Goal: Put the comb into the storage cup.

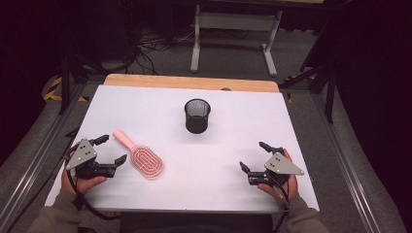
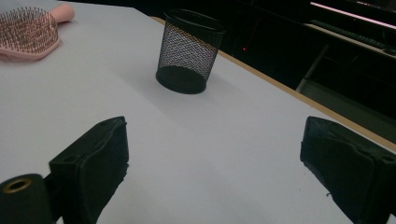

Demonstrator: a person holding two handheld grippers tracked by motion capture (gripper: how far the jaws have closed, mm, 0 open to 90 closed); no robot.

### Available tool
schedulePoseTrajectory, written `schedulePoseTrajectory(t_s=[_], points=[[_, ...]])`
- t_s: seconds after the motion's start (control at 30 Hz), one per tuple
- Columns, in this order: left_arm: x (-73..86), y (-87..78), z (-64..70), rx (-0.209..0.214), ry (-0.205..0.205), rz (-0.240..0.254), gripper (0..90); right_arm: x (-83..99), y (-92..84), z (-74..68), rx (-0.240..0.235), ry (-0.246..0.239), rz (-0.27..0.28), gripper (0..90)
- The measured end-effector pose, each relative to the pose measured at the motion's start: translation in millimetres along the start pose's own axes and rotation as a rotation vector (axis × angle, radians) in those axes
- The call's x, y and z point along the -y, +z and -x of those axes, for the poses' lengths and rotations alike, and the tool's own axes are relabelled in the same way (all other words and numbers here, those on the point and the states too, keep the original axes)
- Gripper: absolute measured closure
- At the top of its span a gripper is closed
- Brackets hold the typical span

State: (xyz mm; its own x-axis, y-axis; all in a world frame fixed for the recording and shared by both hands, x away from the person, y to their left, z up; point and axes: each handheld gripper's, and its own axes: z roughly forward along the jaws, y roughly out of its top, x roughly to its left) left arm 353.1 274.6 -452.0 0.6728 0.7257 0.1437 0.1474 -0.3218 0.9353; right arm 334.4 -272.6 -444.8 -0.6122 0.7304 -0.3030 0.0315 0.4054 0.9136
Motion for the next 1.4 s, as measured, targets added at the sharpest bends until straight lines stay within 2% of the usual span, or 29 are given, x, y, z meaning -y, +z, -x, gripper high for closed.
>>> schedulePoseTrajectory(t_s=[0.1,0.2,0.37,0.5,0.67,0.73,0.87,1.0,1.03,1.07,1.1,1.17,1.27,1.4], points=[[0.3,-0.8,-0.3,-0.005,0.0,-0.001,10.9,-0.4,-0.4,0.9,0.001,0.006,0.007,8.8],[2.0,-4.5,-1.2,-0.015,-0.018,0.003,12.1,-2.7,-0.4,-0.6,0.0,0.004,0.015,8.9],[1.6,-3.6,-2.0,-0.024,-0.011,-0.007,14.8,-1.9,1.4,-1.8,0.0,-0.006,0.004,8.8],[2.1,-2.6,-2.1,-0.016,-0.015,-0.014,14.5,-2.1,0.8,-2.2,0.002,-0.01,0.003,8.8],[1.3,-1.2,-2.6,-0.003,0.0,-0.021,14.6,-2.8,2.0,-2.0,0.003,-0.012,0.007,8.8],[-0.8,3.2,-5.1,-0.01,0.011,-0.06,16.7,-1.7,3.3,-2.4,-0.001,-0.014,-0.001,8.8],[-5.1,6.9,-8.8,-0.004,0.023,-0.077,21.6,-1.5,3.4,-2.8,0.0,-0.014,-0.004,8.9],[-15.4,12.8,-20.1,-0.013,0.01,-0.065,36.1,-0.9,5.1,-3.4,-0.001,-0.017,-0.011,8.9],[-15.4,12.8,-20.1,-0.013,0.01,-0.065,42.2,-0.9,5.1,-3.4,-0.001,-0.017,-0.011,8.9],[-17.6,14.7,-23.1,-0.019,0.01,-0.064,42.2,-0.6,5.6,-3.6,-0.002,-0.021,-0.015,8.9],[-18.9,16.3,-24.8,-0.031,0.01,-0.07,49.3,-0.2,5.9,-3.7,-0.003,-0.021,-0.017,8.9],[-21.7,20.6,-29.9,-0.029,0.015,-0.077,53.6,0.1,6.0,-3.4,-0.002,-0.018,-0.018,8.9],[-24.5,26.5,-35.9,-0.033,0.015,-0.089,68.0,0.5,6.5,-3.5,-0.001,-0.018,-0.022,9.0],[-27.1,33.5,-40.8,-0.032,0.016,-0.103,78.6,0.9,7.2,-3.8,-0.003,-0.018,-0.026,9.0]])
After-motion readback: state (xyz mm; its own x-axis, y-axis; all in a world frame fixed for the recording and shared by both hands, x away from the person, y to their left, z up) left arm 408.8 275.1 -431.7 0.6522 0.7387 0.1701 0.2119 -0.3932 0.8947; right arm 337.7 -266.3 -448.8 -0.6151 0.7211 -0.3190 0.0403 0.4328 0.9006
